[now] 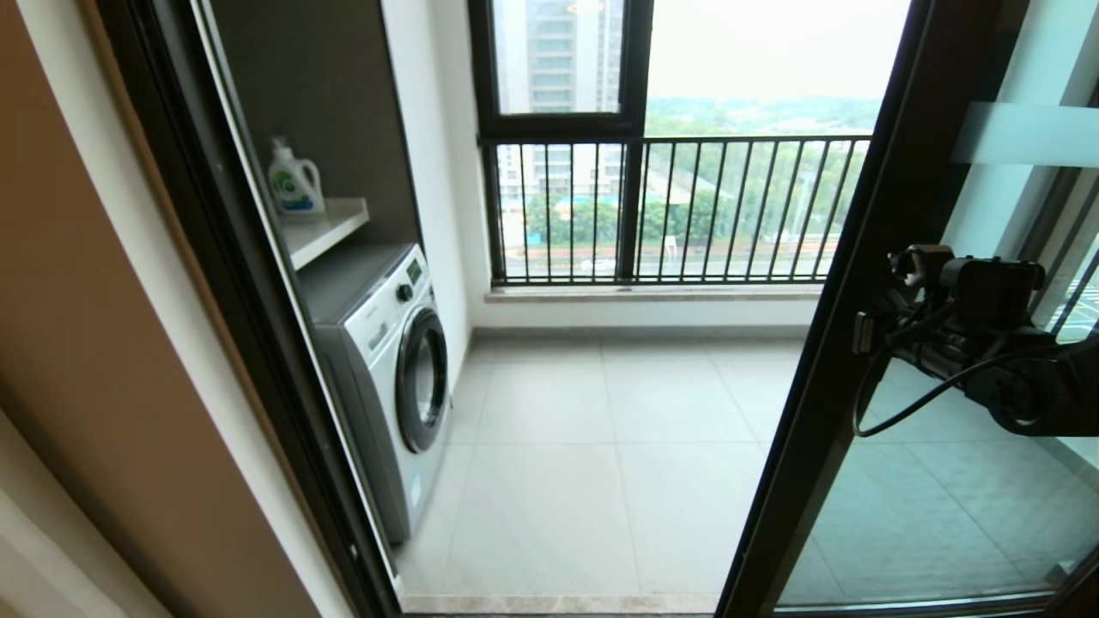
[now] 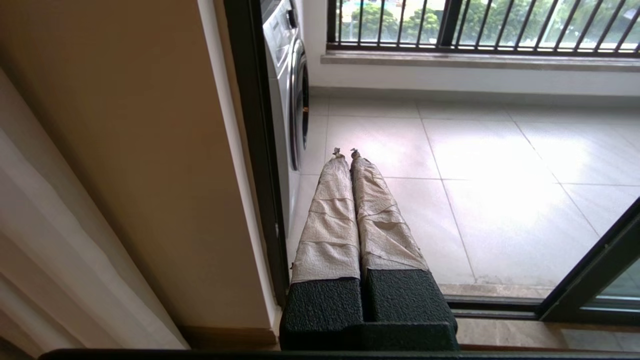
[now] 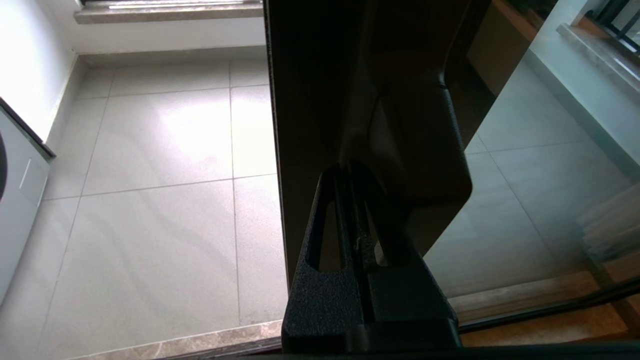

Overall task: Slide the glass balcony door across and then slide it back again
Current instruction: Open the slid door

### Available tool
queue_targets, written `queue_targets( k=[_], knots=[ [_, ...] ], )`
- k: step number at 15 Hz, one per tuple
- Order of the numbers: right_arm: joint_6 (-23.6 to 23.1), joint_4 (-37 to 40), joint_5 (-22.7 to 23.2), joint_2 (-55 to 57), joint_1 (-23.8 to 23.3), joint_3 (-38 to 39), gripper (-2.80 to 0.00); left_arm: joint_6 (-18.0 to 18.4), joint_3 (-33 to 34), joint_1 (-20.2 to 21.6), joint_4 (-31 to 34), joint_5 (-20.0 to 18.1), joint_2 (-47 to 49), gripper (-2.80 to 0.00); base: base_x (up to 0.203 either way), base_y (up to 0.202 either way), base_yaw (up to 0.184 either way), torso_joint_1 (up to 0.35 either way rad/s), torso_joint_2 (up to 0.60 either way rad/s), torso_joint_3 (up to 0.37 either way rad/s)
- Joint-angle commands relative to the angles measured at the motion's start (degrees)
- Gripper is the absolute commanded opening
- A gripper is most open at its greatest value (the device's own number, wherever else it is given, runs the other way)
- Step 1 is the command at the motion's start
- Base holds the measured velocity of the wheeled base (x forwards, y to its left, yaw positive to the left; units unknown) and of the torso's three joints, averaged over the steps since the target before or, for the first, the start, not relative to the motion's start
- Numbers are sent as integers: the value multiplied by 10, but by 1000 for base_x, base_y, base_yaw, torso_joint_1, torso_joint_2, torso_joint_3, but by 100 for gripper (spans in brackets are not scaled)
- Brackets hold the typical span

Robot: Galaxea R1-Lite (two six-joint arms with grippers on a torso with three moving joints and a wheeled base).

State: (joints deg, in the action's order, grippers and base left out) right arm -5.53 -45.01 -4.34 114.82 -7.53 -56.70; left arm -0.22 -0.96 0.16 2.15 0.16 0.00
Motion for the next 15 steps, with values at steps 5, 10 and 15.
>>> queue_targets(
  k=[5,10,15],
  knots=[
    [-10,-3,20,7,-39,2,-280,0,0,0,1,0,1,-280,0,0,0,0,0,0],
    [-14,-3,33,7,-60,1,-280,0,0,0,0,0,1,-280,0,0,0,0,0,0],
    [-16,-3,45,7,-79,-1,-280,0,0,0,1,0,1,-280,0,0,0,0,0,0]
  ],
)
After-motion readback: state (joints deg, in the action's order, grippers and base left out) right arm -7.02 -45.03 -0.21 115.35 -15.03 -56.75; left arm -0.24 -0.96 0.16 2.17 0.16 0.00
